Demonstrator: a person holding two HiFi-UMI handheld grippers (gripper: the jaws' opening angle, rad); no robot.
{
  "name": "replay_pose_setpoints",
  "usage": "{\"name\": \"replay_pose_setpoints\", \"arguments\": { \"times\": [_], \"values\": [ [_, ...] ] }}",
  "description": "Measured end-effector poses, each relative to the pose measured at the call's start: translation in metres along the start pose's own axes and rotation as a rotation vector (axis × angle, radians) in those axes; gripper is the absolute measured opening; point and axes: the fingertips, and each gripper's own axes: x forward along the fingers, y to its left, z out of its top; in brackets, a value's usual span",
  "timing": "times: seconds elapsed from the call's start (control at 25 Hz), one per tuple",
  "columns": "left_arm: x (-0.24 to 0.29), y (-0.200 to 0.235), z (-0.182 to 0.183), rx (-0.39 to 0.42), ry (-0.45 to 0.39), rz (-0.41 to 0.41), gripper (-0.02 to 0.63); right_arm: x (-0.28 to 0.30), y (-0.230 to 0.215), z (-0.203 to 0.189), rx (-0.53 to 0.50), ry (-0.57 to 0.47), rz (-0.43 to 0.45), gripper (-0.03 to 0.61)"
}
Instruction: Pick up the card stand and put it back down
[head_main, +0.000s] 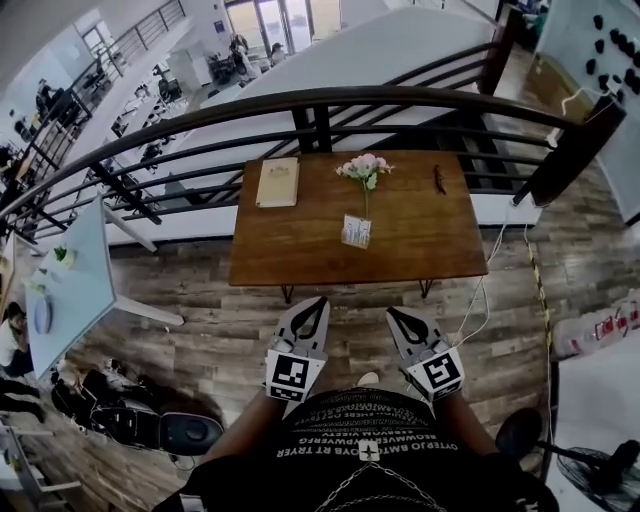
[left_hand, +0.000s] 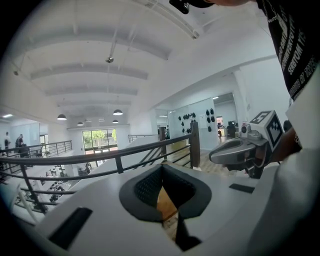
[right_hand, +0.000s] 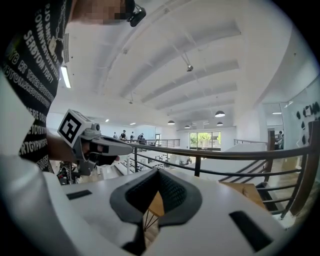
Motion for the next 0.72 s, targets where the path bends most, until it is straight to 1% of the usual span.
{"name": "replay_pose_setpoints", "arguments": {
  "times": [0.16, 0.28, 0.4, 0.56, 0.72],
  "values": [
    [0.017, -0.007, 0.010, 0.007, -0.019, 0.021, 0.020, -0.002, -0.025, 0.001, -0.010, -0.008, 0.002, 0.014],
    [0.023, -0.011, 0.008, 0.005, -0.016, 0.041, 0.020, -0.004, -0.035, -0.003, -0.022, 0.007, 0.013, 0.014],
    [0.027, -0.017, 0.005, -0.005, -0.004, 0.055, 0.020, -0.009, -0.045, -0.012, -0.002, 0.017, 0.016, 0.014],
    [0.022, -0.021, -0.006, -0.014, 0.026, 0.064, 0.020, -0.012, -0.043, -0.020, 0.025, 0.019, 0.025, 0.014],
    [0.018, -0.019, -0.018, -0.031, 0.056, 0.068, 0.020, -0.008, -0.036, -0.031, 0.049, 0.050, 0.044, 0.014]
  ]
}}
